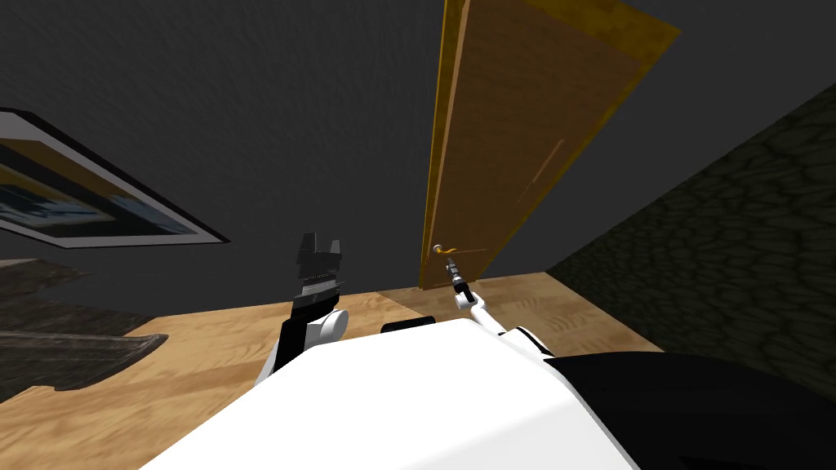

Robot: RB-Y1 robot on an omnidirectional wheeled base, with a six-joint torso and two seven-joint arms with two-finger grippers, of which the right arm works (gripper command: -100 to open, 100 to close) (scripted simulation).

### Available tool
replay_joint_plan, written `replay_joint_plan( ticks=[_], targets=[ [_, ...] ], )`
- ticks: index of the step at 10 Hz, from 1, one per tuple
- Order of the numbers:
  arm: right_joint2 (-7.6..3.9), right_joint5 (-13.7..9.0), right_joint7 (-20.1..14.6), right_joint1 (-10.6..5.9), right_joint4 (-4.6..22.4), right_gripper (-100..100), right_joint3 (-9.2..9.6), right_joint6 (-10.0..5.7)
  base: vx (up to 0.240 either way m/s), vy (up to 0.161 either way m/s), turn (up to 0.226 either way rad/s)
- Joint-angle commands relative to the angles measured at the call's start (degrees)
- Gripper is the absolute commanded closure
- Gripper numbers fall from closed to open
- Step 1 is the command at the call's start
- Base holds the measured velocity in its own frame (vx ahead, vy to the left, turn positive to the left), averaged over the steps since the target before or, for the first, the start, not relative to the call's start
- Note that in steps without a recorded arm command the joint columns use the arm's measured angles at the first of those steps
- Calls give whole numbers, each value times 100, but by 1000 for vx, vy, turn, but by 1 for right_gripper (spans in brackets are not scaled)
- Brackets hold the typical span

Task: Pull the door open

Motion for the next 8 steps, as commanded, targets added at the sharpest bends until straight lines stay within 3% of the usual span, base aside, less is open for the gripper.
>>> replay_joint_plan(
  ticks=[1, 4, 5, 6, 8],
  targets=[
    [-111, -49, -86, 54, 98, -100, -79, -87, 110, -1, 180],
    [-282, -125, -218, 136, 249, -100, -201, -222, 170, 36, 159],
    [-282, -125, -218, 136, 249, -100, -201, -222, 90, 15, 29],
    [-414, -183, -320, 199, 365, -100, -295, -325, 130, 28, 195],
    [-538, -238, -416, 259, 474, -100, -383, -422, 194, 13, 186]
  ],
)
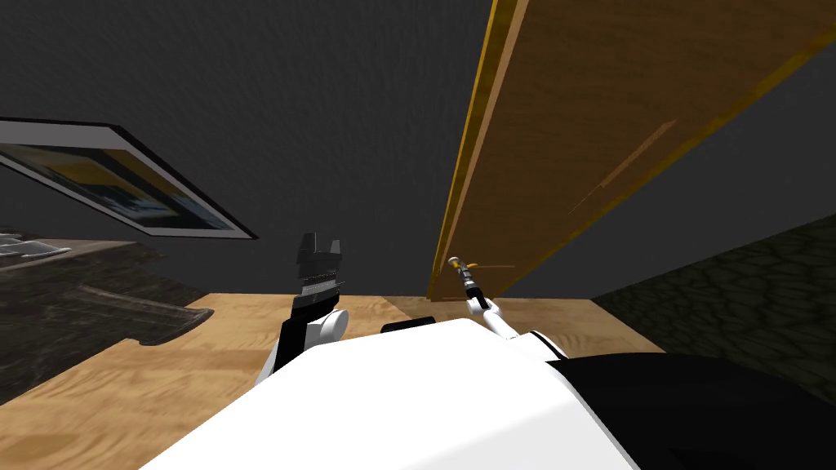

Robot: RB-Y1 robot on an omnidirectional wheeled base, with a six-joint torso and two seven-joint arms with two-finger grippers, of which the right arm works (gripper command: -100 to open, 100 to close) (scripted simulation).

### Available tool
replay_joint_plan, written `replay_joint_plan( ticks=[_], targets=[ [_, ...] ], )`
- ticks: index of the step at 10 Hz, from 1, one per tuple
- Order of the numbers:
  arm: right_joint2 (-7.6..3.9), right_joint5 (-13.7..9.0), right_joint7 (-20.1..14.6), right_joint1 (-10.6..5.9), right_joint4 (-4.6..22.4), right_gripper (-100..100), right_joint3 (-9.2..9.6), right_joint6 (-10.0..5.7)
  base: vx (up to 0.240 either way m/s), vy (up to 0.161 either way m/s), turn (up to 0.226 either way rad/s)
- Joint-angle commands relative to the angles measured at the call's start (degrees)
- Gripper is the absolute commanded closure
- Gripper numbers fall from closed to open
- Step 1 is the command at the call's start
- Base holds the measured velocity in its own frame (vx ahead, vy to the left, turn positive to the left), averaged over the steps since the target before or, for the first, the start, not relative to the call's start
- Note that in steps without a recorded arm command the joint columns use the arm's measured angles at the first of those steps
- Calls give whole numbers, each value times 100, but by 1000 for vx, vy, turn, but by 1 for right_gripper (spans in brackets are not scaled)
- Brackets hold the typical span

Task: Pull the door open

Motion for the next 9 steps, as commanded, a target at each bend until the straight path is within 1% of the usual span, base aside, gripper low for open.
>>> replay_joint_plan(
  ticks=[1, 2, 7, 8, 9],
  targets=[
    [0, 0, 0, 0, 0, -100, 0, 0, 91, -6, 21],
    [0, 0, 0, 0, 0, 100, 0, 0, -15, 1, -16],
    [0, 0, 0, 0, 0, 100, 0, 0, -16, -1, 0],
    [-89, 13, -105, 68, -21, 100, 83, -84, -117, -50, 154],
    [-149, 23, -173, 115, -36, 100, 139, -144, -199, -92, 185]
  ],
)
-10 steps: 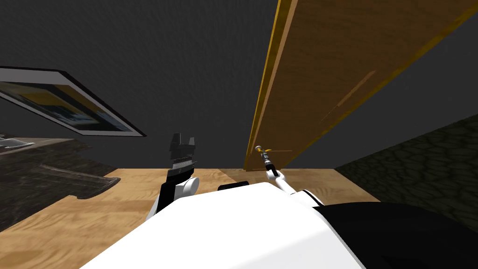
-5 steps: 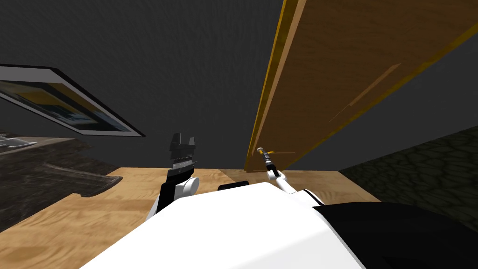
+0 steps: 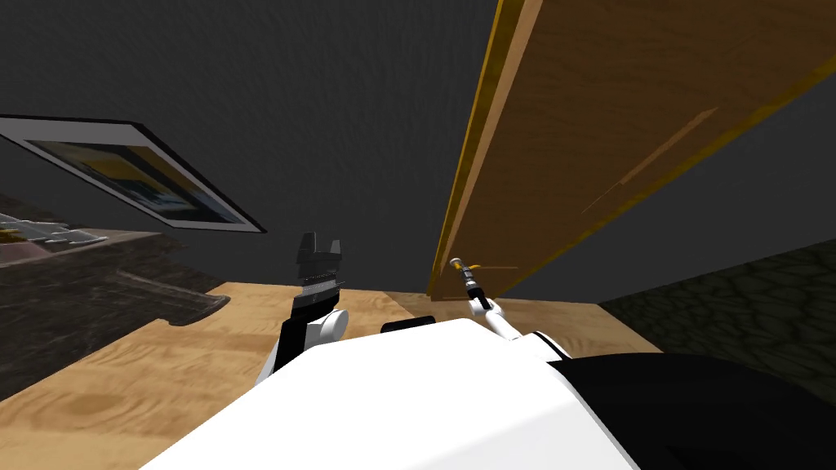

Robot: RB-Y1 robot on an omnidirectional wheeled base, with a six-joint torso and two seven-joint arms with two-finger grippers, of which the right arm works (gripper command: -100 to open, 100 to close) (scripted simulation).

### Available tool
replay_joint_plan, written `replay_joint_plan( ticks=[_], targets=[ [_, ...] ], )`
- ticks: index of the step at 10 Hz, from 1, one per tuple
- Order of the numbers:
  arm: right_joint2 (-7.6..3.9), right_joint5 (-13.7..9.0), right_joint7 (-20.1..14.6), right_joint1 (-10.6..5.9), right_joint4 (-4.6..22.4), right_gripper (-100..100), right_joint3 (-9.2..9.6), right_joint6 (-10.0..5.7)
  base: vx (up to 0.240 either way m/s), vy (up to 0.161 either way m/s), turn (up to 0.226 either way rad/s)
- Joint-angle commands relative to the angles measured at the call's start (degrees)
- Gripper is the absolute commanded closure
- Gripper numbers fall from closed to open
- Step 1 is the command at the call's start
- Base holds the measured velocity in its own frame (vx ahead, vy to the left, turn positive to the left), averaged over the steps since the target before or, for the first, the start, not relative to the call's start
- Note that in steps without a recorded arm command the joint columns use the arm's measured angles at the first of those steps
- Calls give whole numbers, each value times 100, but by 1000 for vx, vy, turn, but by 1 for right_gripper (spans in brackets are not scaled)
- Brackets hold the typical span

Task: Pull the door open

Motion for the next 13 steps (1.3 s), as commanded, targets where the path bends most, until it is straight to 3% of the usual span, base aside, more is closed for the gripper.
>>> replay_joint_plan(
  ticks=[1, 7, 8, 9, 13],
  targets=[
    [-85, 27, -115, 121, -34, 100, 117, -116, -211, -87, 144],
    [-518, 97, -599, 458, -143, 100, 519, -544, -212, -74, 148],
    [-470, 90, -552, 440, -158, 100, 485, -476, -103, -23, 30],
    [-570, 94, -657, 562, -152, 100, 589, -659, -150, -66, 183],
    [-782, 95, -834, 772, -137, 100, 766, -1026, -220, -88, 147]
  ],
)
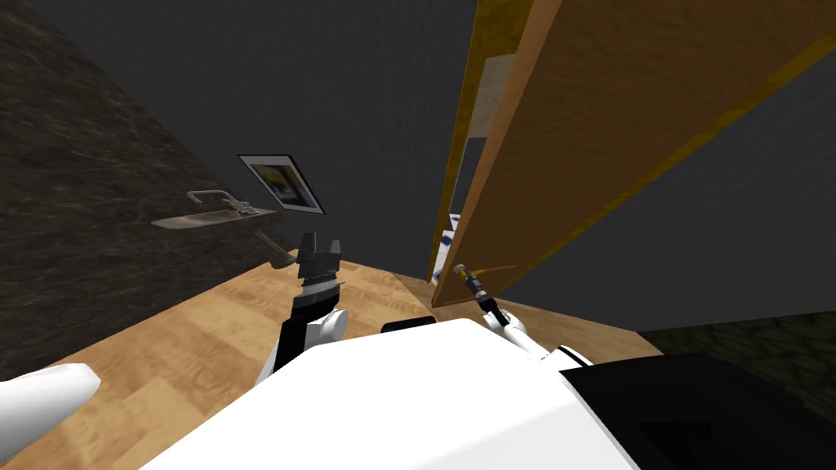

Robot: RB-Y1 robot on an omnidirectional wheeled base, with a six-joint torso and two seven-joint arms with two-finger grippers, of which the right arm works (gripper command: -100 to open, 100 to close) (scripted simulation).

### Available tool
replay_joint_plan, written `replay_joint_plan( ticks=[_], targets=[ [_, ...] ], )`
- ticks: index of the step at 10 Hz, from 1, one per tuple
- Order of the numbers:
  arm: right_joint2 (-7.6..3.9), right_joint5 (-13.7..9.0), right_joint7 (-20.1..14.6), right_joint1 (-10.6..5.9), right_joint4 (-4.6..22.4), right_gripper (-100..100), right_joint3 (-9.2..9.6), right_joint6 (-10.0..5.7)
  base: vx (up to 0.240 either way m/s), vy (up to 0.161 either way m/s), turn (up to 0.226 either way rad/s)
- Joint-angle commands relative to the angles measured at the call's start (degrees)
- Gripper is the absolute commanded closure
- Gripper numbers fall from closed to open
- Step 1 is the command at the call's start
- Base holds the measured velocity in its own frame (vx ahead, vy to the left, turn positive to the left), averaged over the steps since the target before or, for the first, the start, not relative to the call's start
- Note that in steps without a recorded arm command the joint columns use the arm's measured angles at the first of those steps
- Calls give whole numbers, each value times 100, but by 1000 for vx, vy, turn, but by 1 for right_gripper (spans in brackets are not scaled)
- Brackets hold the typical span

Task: Pull the door open

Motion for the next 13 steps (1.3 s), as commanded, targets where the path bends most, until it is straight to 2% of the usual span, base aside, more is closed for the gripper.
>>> replay_joint_plan(
  ticks=[1, 3, 4, 5, 9, 13],
  targets=[
    [-89, 4, -79, 64, 81, 100, 73, -195, -183, -66, 122],
    [-187, 4, -162, 161, 88, 100, 155, -366, -184, -83, 117],
    [-130, 11, -134, 133, 103, 100, 147, -315, -77, -39, 30],
    [-186, -11, -187, 198, 173, 100, 223, -490, -162, -40, 189],
    [-306, -61, -261, 293, 279, 100, 328, -764, -191, -86, 166],
    [-461, -126, -356, 416, 414, 100, 463, -1116, -191, -82, 156]
  ],
)
